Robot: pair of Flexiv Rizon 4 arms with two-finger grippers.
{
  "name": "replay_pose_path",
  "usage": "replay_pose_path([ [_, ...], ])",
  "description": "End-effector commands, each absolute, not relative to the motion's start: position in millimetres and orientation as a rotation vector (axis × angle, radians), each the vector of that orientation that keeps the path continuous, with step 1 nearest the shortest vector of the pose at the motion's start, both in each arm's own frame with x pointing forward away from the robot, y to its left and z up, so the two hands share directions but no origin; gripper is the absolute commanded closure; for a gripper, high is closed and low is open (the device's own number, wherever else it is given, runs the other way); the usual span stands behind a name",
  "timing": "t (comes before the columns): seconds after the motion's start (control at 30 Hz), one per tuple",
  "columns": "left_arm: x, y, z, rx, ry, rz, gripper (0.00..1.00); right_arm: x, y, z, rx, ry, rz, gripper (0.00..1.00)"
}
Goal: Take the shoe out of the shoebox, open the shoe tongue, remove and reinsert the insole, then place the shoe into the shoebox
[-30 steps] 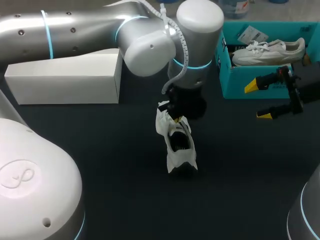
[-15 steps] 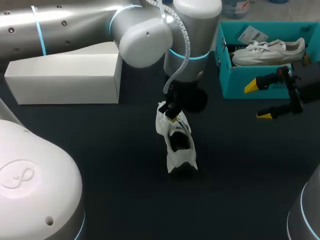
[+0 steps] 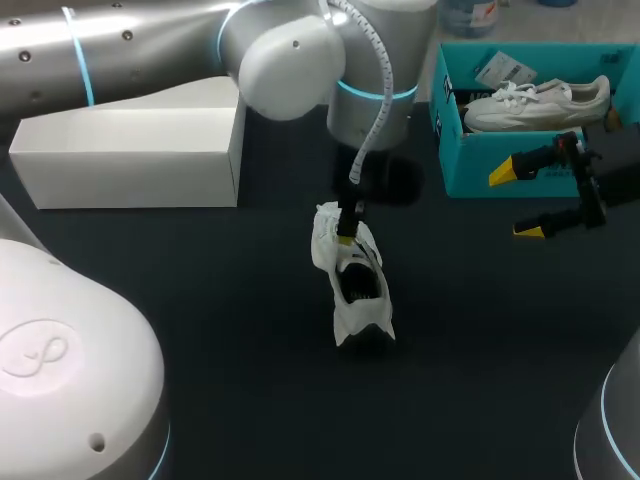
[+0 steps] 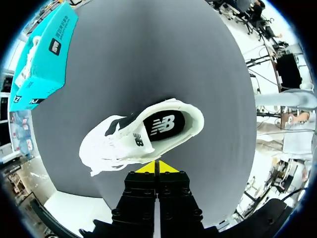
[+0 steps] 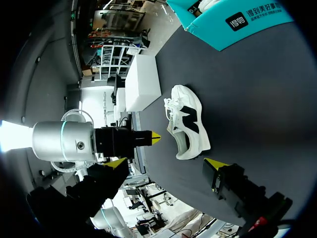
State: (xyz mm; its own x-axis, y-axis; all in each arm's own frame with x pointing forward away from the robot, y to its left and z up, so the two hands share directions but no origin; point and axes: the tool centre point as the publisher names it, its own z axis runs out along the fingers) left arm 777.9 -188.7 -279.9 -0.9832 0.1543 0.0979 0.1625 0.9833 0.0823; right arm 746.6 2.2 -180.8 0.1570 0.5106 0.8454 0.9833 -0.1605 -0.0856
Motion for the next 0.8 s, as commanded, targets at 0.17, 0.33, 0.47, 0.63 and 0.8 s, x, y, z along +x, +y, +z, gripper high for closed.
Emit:
replay_pose_path([
  [0.17, 749.5, -192.1, -265.0, 0.399, -2.995, 0.191, 1.0, 746.7, 3.1, -181.1, -1.769, -1.431, -0.894, 0.0],
  [0.33, 729.9, -192.5, -269.7, 0.31, -2.978, 0.222, 0.61, 746.7, 3.1, -181.1, -1.769, -1.431, -0.894, 0.0],
  [0.47, 721.1, -195.5, -277.4, 0.191, -2.995, 0.198, 0.0, 746.7, 3.1, -181.1, -1.769, -1.431, -0.894, 0.0],
  [0.63, 712.9, -203.5, -292.5, 0.068, -3.057, 0.115, 0.0, 746.7, 3.1, -181.1, -1.769, -1.431, -0.894, 0.0],
  [0.8, 710.7, -210.4, -302.7, 0.018, -3.057, 0.092, 0.0, 746.7, 3.1, -181.1, -1.769, -1.431, -0.894, 0.0],
])
